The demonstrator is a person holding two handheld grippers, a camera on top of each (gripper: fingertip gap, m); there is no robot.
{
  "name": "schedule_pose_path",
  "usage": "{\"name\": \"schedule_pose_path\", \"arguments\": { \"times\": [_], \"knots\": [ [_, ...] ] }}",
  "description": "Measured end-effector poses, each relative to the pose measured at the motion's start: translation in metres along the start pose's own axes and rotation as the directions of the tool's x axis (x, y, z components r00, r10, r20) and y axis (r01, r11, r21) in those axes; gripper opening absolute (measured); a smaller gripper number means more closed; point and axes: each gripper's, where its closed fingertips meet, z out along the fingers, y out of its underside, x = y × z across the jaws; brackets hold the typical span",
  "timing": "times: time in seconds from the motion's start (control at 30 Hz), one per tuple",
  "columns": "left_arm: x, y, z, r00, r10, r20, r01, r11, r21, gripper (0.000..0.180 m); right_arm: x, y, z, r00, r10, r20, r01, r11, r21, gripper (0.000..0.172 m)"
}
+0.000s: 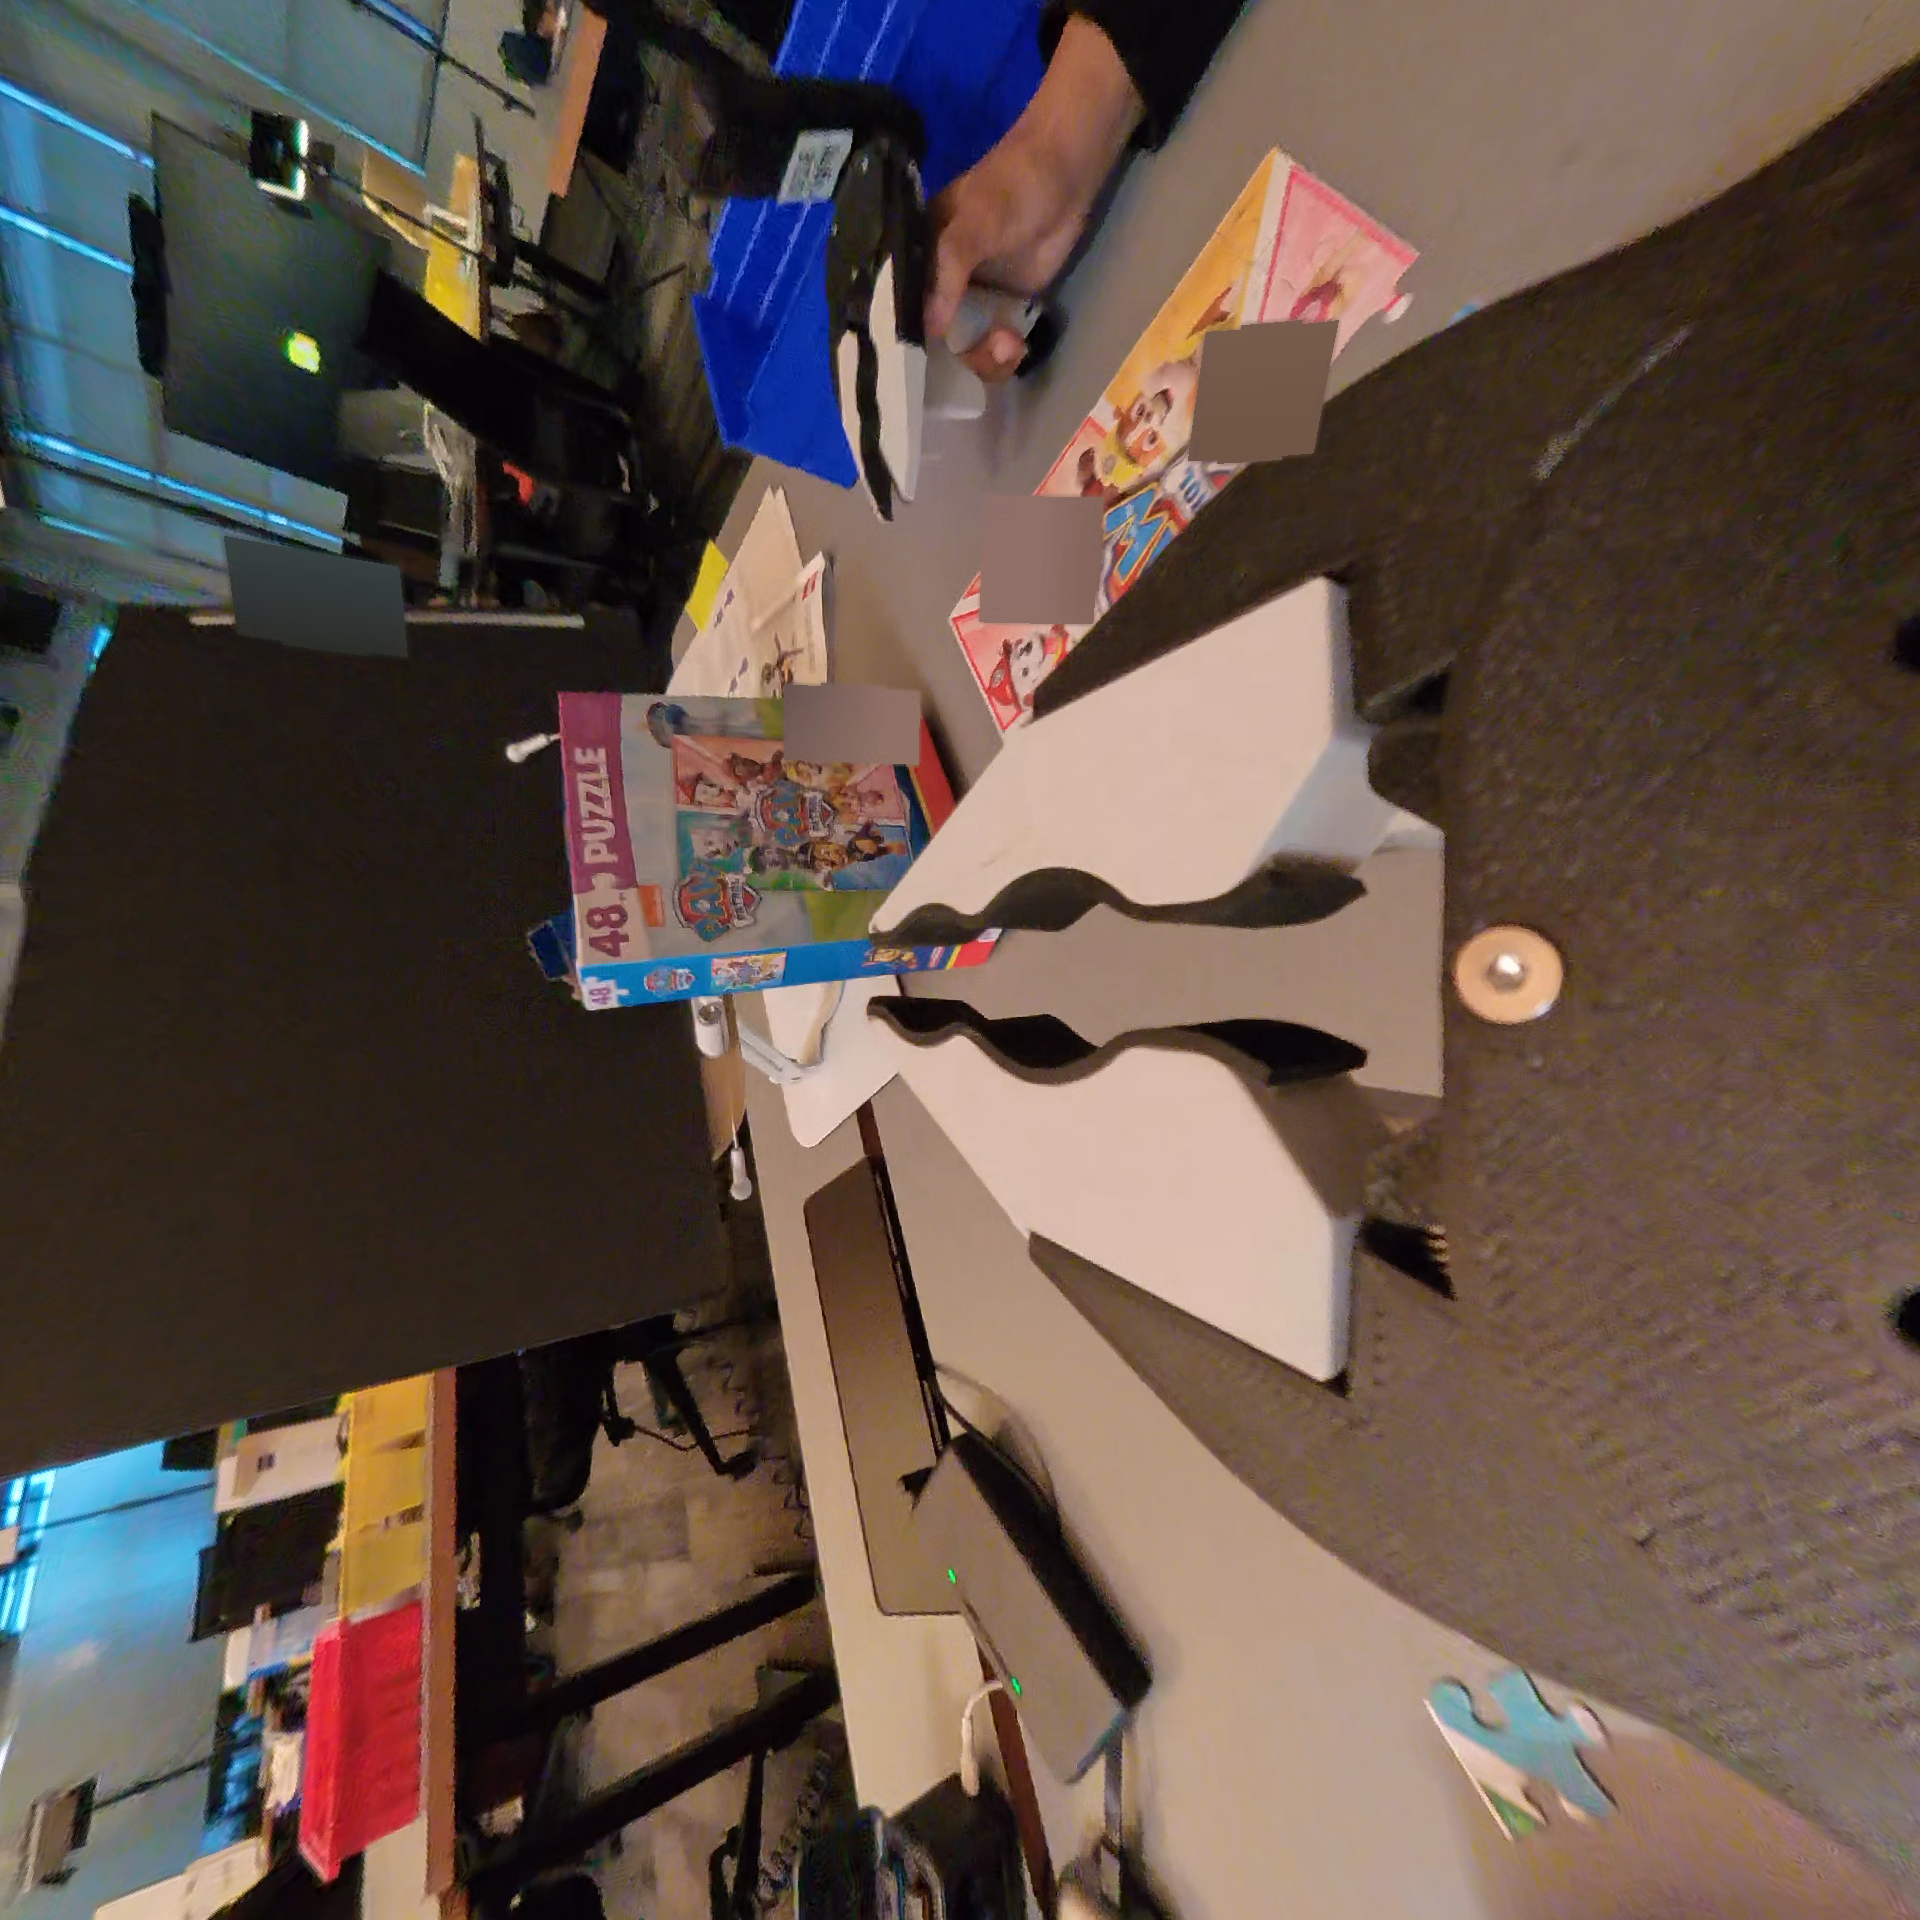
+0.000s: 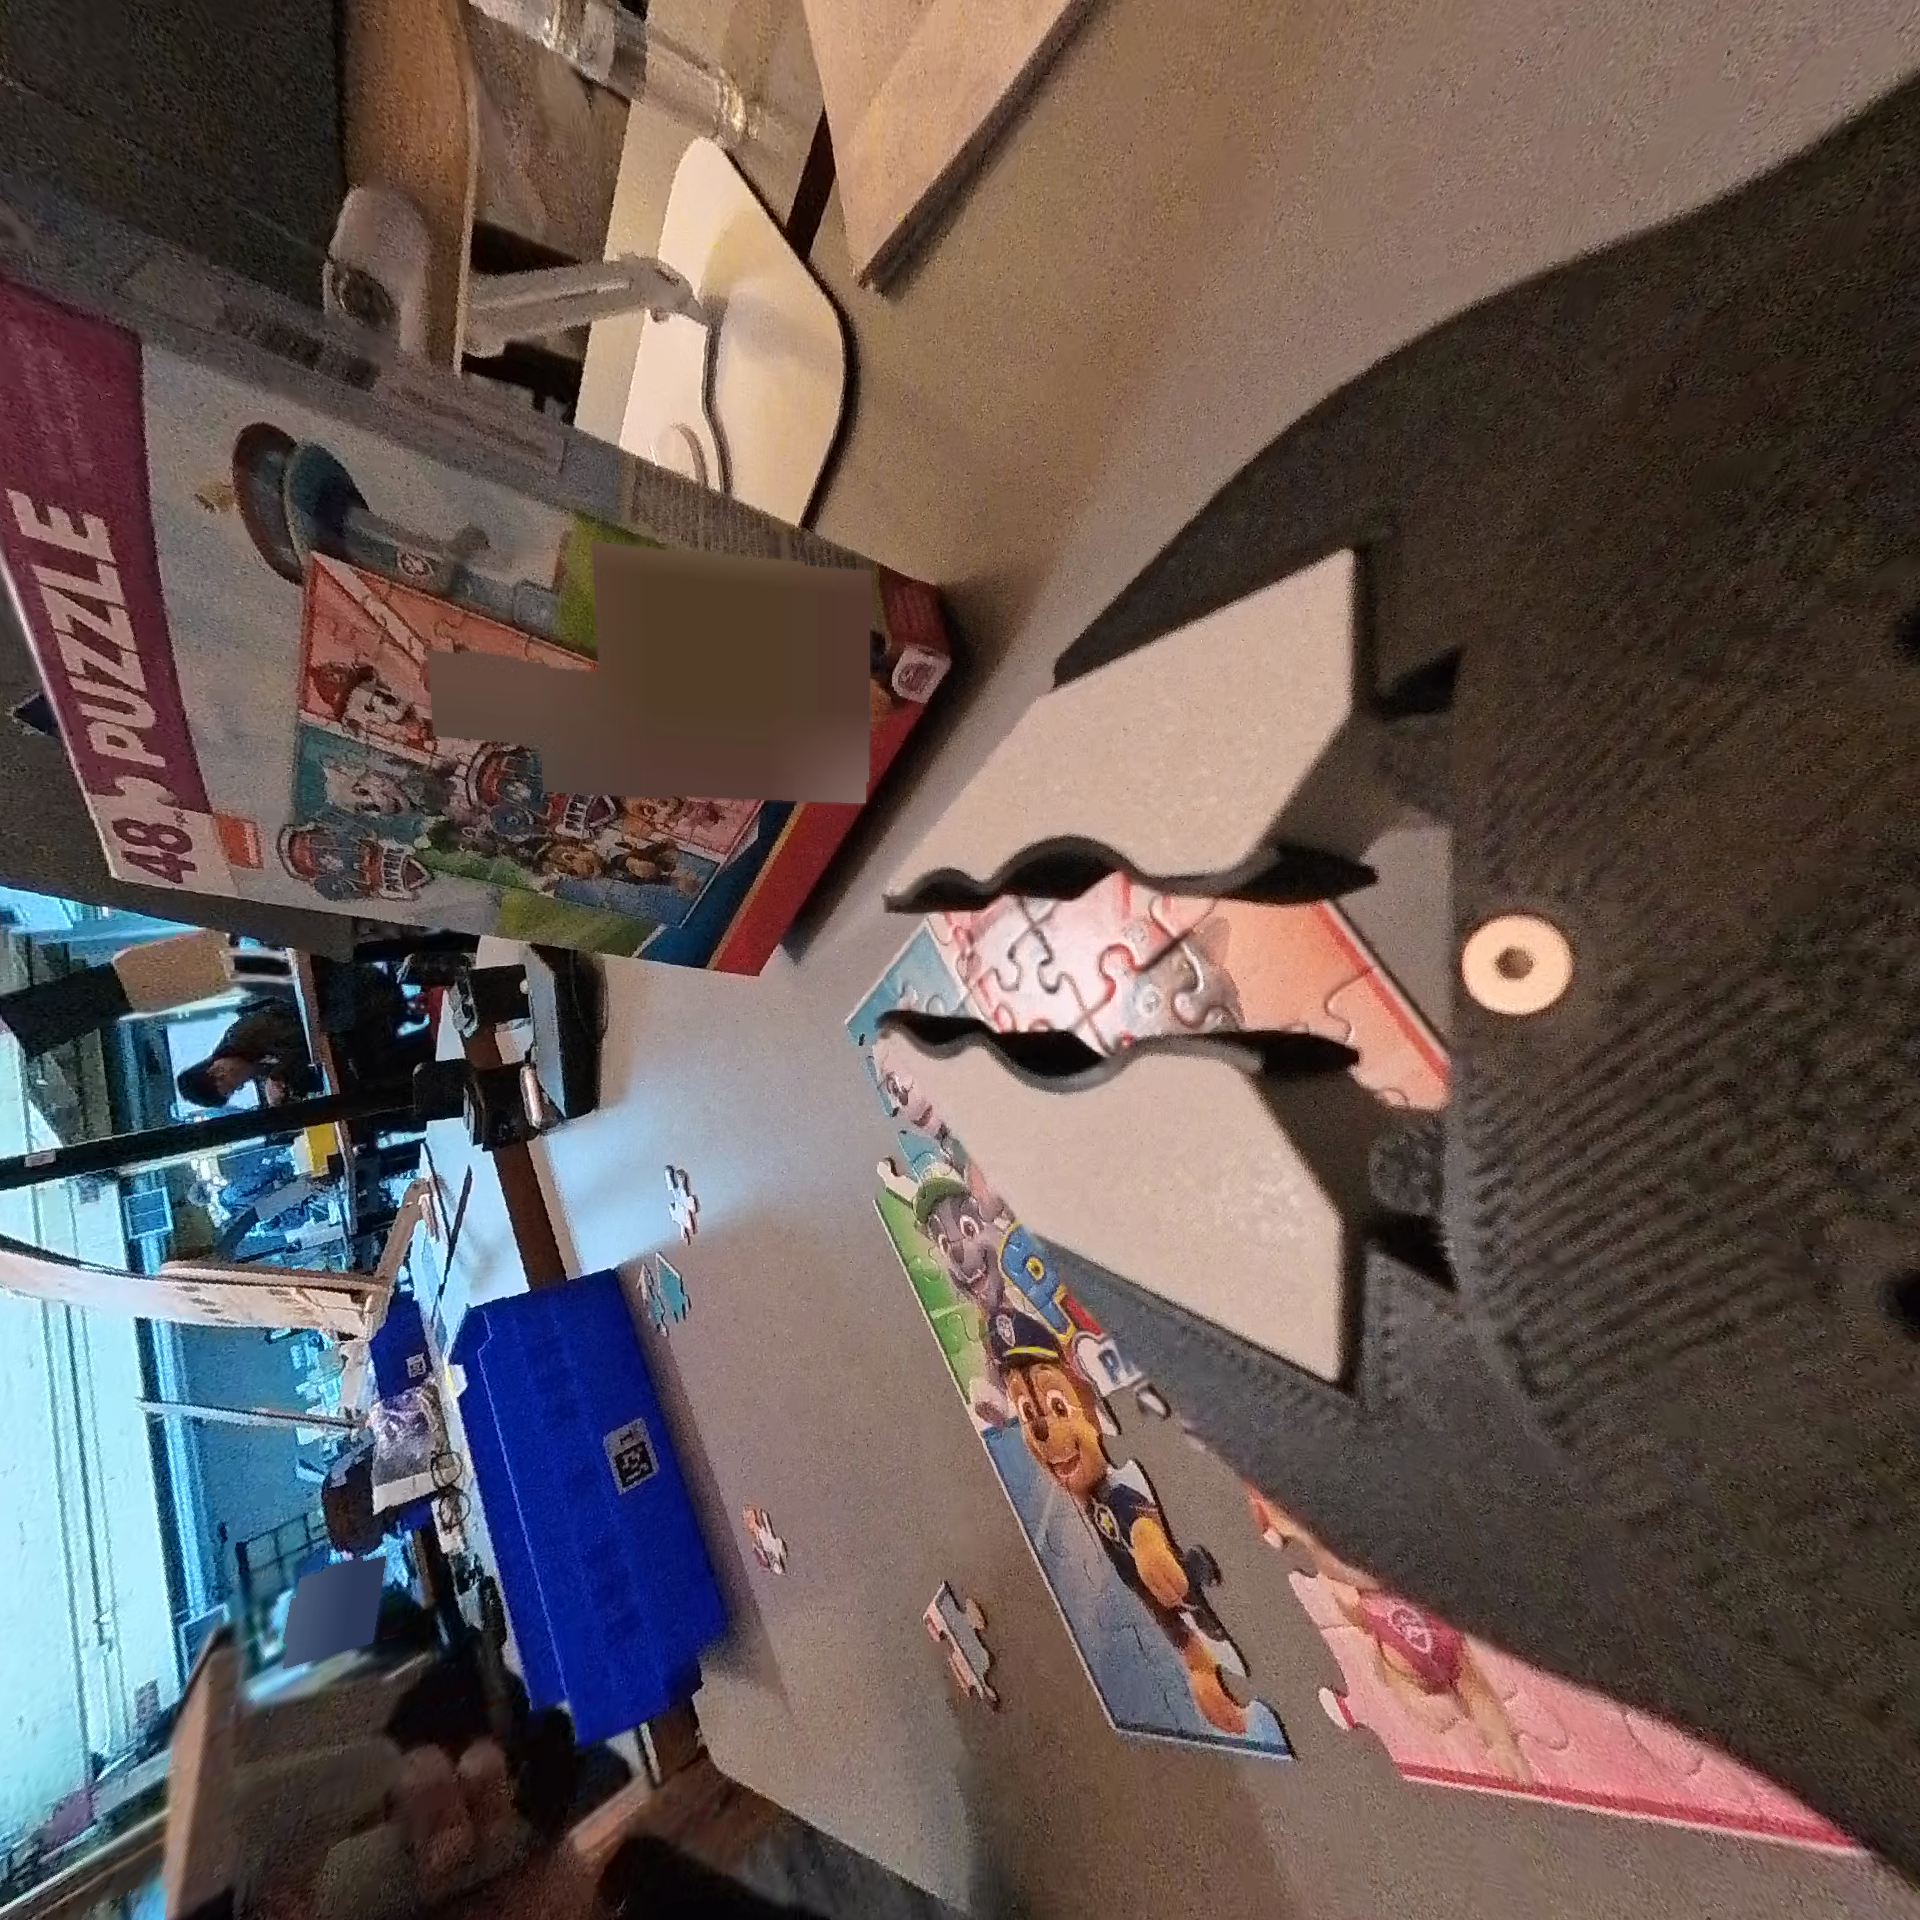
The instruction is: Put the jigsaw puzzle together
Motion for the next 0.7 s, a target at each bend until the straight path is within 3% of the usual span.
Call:
{"name": "schedule_pose_path", "arguments": {
  "times": [0.07,0.17,0.23,0.37,0.7],
  "knots": [
    [-0.005,0.007,-0.023,1.0,0.028,0.013,-0.027,0.997,-0.07,0.014,0.004,-0.001,-0.003,1.0,-0.017,-0.022,0.017,1.0,0.002,0.018],
    [-0.05,0.026,-0.065,0.964,0.12,0.236,-0.077,0.98,-0.183,0.01,0.016,-0.001,-0.009,0.995,-0.054,-0.085,0.054,0.999,0.006,0.015],
    [-0.07,0.032,-0.088,0.945,0.106,0.31,-0.04,0.976,-0.214,0.012,0.02,-0.003,-0.012,0.994,-0.045,-0.104,0.047,0.999,0.025,0.015],
    [-0.073,0.027,-0.106,0.965,-0.015,0.262,0.057,0.986,-0.155,0.018,0.026,-0.008,-0.018,0.992,-0.007,-0.124,0.016,0.998,0.068,0.015],
    [-0.083,0.024,-0.108,0.956,-0.05,0.288,0.09,0.988,-0.127,0.019,0.028,-0.007,-0.02,0.988,-0.016,-0.154,0.026,0.998,0.064,0.015]
  ]
}}
